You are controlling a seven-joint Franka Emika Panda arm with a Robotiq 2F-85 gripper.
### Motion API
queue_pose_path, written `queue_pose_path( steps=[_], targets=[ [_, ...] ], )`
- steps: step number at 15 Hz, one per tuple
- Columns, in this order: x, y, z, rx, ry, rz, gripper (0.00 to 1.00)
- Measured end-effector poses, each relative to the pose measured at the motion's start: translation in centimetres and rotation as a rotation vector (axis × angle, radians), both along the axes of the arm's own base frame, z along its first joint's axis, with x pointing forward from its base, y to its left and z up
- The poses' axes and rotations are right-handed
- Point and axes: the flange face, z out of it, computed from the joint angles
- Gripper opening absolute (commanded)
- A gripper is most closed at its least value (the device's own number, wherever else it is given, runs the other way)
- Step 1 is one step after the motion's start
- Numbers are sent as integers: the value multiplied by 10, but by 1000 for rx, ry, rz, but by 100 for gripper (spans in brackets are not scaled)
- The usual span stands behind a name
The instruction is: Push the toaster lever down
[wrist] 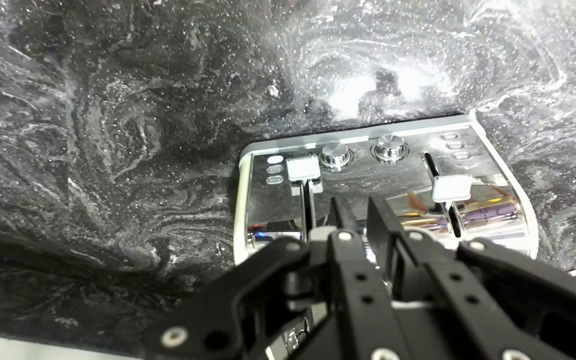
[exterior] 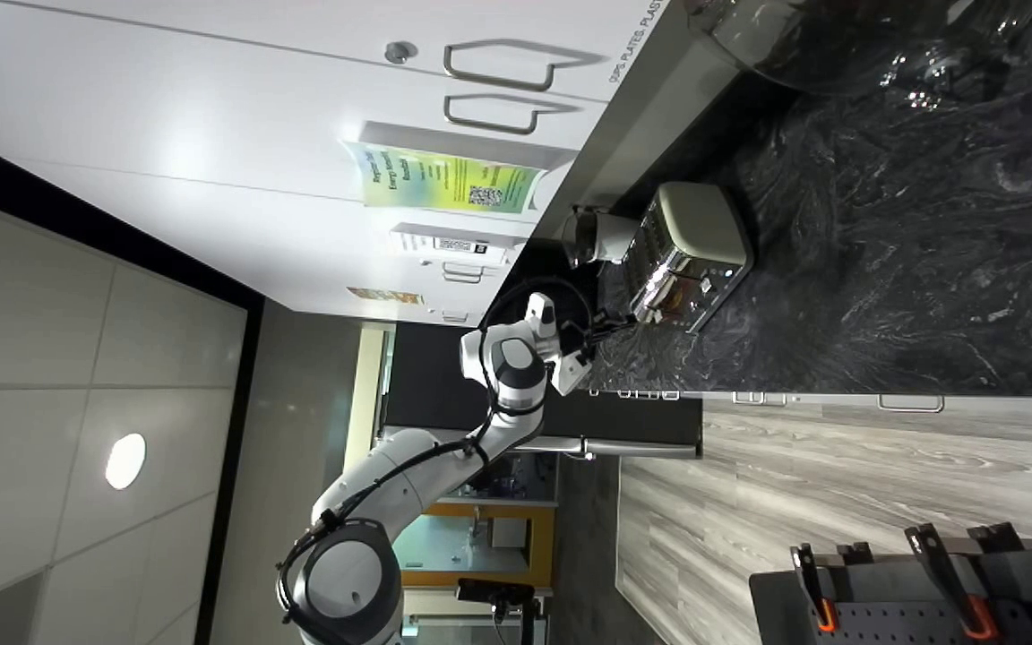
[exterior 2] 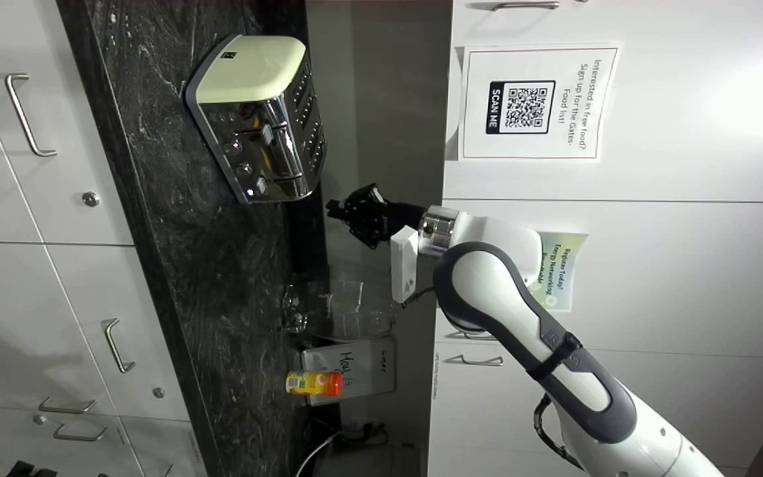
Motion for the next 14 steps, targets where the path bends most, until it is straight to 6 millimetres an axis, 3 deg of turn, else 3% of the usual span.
queue_pose_path(
  steps=[1, 2, 3, 7, 14],
  targets=[
    [-4, 1, 2, -1, 9, 2, 56],
    [-8, 2, 3, -3, 20, 5, 40],
    [-11, 4, 4, -5, 28, 7, 71],
    [-14, 6, 3, -3, 36, 13, 99],
    [-14, 4, 2, -9, 36, 14, 100]
  ],
)
